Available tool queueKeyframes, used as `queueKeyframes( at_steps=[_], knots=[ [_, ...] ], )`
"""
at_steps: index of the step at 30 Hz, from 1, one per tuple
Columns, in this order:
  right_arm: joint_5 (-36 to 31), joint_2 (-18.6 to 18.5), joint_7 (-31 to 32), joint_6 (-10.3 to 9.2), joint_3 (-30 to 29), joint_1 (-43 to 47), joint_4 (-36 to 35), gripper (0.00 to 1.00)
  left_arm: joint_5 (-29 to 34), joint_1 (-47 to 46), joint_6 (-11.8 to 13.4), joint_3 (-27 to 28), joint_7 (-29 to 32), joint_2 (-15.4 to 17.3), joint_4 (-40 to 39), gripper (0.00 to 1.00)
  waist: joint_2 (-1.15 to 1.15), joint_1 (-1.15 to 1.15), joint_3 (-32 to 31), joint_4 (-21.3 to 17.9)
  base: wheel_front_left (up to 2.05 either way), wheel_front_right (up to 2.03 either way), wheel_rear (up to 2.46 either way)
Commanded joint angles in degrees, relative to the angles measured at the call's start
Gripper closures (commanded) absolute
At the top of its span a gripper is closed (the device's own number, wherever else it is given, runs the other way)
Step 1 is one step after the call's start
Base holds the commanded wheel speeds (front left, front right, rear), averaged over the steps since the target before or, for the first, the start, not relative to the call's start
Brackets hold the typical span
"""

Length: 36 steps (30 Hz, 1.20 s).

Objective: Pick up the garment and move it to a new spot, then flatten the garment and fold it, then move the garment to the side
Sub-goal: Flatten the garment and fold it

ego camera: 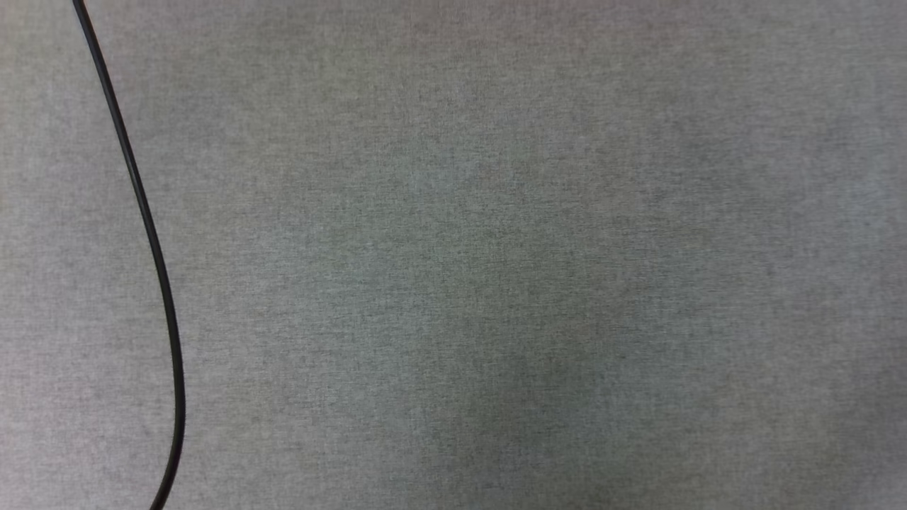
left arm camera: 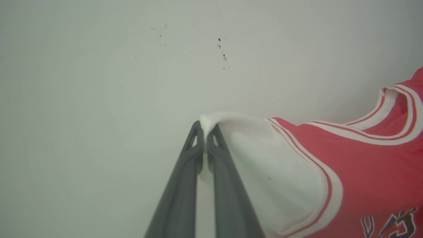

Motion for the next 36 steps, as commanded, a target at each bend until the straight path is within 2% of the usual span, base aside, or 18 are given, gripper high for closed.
queueKeyframes(
  at_steps=[1, 6, 11, 18, 21, 27, 36],
  knots=[
    [-0.1, 0.6, -1.4, -0.08, 1.2, -1.7, 1.7, 1.0, 0.2, -1.1, -0.3, 0.2, -1.4, 0.1, 1.5, 1.0, 0.0, -0.02, 0.8, 0.3, 0.0, 0.0, 0.0],
    [1.7, 0.7, -4.4, -0.09, 5.5, -0.5, 5.4, 1.0, -0.5, 1.9, -1.1, -1.1, -4.1, -0.9, 4.8, 1.0, 0.0, -0.02, 1.0, 1.2, 0.0, 0.0, 0.0],
    [4.8, 1.6, -8.4, -0.08, 9.2, 4.5, 7.5, 1.0, -2.7, 7.6, -1.7, -1.4, -7.3, -0.9, 6.3, 1.0, 0.0, -0.02, -0.6, 1.3, 0.0, 0.0, 0.0],
    [9.9, 0.3, -12.7, -0.08, 14.9, 16.0, 6.9, 1.0, -6.3, 20.5, -2.0, -2.1, -10.1, 0.7, 4.3, 1.0, 0.0, -0.02, -5.0, 1.1, 0.0, 0.0, 0.0],
    [12.0, -0.4, -13.8, -0.08, 17.2, 22.1, 5.8, 1.0, -8.3, 27.6, -1.3, -1.8, -10.9, 1.5, 2.9, 1.0, 0.0, -0.02, -7.3, 1.1, 0.0, 0.0, 0.0],
    [14.4, -2.1, -15.9, -0.08, 19.7, 32.5, 2.9, 1.0, -11.0, 40.5, 1.4, -1.5, -12.5, 3.1, -1.9, 1.0, 0.0, -0.02, -11.5, 1.4, 0.0, 0.0, 0.0],
    [16.9, -3.6, -18.0, -0.08, 19.8, 50.9, -1.6, 1.0, -17.3, 66.5, 9.7, -1.3, -13.3, 7.4, -16.8, 1.0, 0.0, -0.02, -18.5, 2.3, 0.0, 0.0, 0.0]
  ],
)
